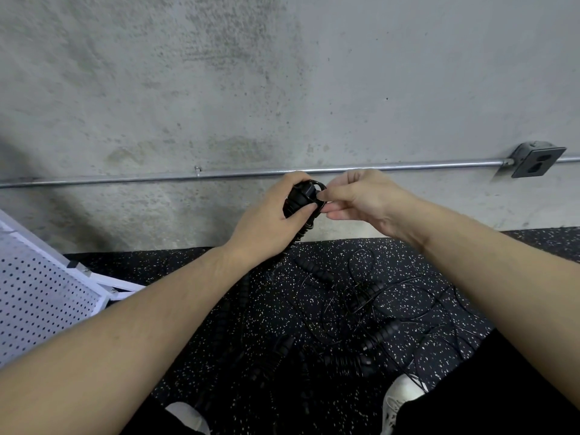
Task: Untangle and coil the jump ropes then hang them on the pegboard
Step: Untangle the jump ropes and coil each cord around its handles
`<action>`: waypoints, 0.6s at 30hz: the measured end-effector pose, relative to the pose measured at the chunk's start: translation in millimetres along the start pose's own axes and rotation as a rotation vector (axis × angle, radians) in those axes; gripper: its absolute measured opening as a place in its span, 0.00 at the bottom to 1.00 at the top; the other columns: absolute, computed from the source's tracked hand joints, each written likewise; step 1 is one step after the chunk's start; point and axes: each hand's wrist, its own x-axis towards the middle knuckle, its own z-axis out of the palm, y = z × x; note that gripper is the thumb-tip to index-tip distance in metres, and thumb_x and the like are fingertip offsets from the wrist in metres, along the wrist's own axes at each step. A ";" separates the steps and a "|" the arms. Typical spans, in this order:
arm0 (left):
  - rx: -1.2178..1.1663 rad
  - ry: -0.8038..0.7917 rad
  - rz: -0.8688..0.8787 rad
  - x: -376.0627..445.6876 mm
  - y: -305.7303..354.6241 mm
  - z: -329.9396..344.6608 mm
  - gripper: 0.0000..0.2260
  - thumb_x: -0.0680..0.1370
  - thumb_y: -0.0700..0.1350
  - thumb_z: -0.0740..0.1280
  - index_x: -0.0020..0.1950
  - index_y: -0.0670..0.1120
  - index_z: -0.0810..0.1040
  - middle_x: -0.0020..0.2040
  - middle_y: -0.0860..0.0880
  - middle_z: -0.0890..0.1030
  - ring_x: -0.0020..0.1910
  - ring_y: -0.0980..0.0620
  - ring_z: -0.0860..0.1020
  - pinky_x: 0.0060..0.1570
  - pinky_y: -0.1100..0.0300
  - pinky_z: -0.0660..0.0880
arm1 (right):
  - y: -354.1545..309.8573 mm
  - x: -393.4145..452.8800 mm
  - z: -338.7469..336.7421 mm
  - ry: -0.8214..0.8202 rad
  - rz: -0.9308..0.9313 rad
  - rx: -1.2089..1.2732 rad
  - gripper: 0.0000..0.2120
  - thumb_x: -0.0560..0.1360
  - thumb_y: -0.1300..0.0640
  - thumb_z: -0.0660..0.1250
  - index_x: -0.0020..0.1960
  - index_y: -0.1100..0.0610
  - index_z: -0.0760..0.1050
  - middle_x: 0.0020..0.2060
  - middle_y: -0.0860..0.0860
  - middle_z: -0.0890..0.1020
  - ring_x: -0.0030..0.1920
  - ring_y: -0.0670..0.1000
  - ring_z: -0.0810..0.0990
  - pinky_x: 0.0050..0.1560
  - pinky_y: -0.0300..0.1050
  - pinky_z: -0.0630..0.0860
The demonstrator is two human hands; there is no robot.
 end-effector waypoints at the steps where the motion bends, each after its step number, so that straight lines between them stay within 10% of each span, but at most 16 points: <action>1: 0.015 0.011 0.007 0.4 0.0 0.1 0.19 0.81 0.50 0.68 0.69 0.64 0.70 0.61 0.67 0.78 0.60 0.65 0.76 0.63 0.56 0.75 | -0.6 0.2 0.9 0.009 -0.017 0.003 0.08 0.73 0.68 0.74 0.48 0.61 0.76 0.37 0.58 0.85 0.34 0.50 0.85 0.34 0.38 0.81; 18: 0.143 0.070 0.022 1.3 17.9 -6.9 0.13 0.83 0.56 0.62 0.67 0.69 0.72 0.54 0.60 0.76 0.52 0.59 0.76 0.47 0.58 0.75 | -7.2 -4.9 20.5 0.203 -0.122 -0.013 0.09 0.76 0.66 0.72 0.49 0.60 0.72 0.35 0.53 0.79 0.30 0.44 0.80 0.28 0.37 0.77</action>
